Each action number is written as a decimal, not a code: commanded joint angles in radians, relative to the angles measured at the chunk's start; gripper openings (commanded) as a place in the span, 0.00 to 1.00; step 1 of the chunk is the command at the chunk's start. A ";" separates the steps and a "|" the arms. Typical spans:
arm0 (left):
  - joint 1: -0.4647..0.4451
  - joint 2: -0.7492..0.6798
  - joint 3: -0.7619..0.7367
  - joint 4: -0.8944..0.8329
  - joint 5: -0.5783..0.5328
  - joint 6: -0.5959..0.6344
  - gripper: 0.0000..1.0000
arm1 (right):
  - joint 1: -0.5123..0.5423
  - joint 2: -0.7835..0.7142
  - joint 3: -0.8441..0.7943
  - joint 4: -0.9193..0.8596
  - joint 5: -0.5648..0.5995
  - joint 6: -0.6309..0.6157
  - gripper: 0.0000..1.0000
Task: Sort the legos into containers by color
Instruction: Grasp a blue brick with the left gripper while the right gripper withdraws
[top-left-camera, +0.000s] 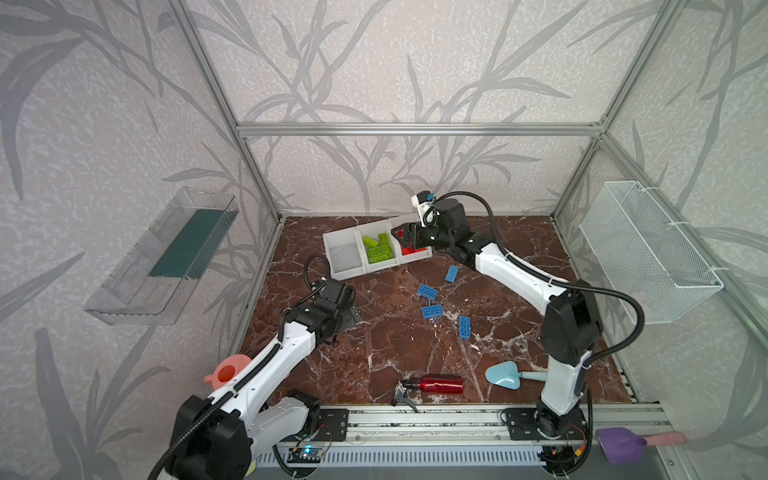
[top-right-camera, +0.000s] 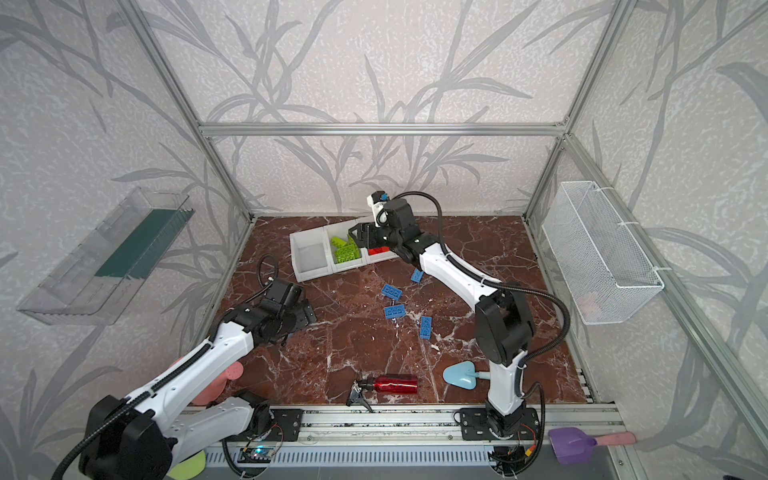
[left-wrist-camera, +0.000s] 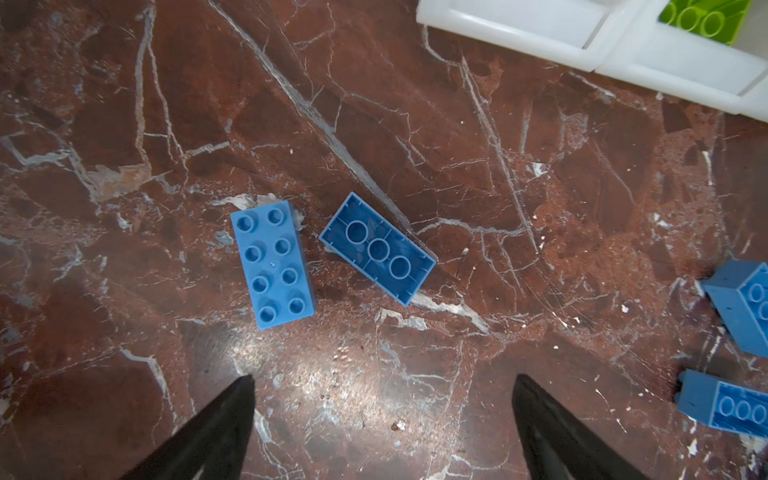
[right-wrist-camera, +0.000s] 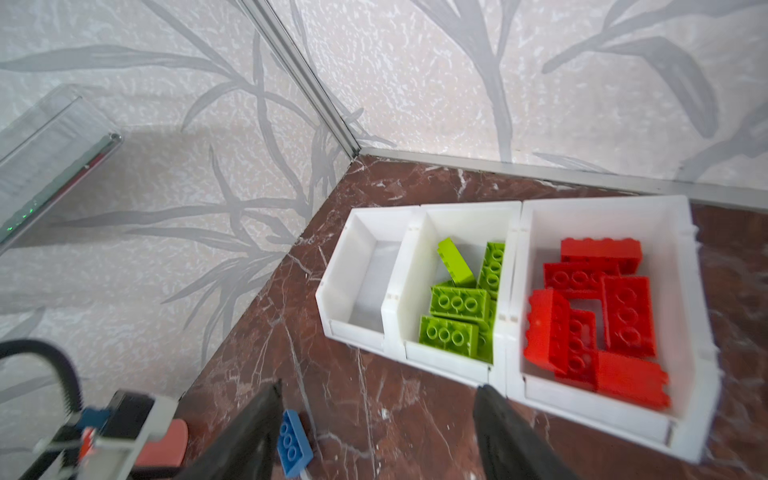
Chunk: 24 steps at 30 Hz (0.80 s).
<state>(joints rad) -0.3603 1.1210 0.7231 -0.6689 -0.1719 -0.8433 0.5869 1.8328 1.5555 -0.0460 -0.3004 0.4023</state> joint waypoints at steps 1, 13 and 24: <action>0.011 0.065 0.023 0.044 0.002 -0.046 0.93 | -0.017 -0.113 -0.139 0.049 0.031 -0.037 0.75; 0.037 0.280 0.037 0.148 -0.012 -0.154 0.88 | -0.042 -0.442 -0.518 0.001 0.073 -0.075 0.76; 0.107 0.406 0.104 0.160 0.018 -0.123 0.64 | -0.039 -0.610 -0.724 -0.048 0.056 -0.072 0.76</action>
<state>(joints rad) -0.2676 1.5078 0.7963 -0.5049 -0.1535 -0.9661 0.5484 1.2720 0.8730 -0.0608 -0.2363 0.3408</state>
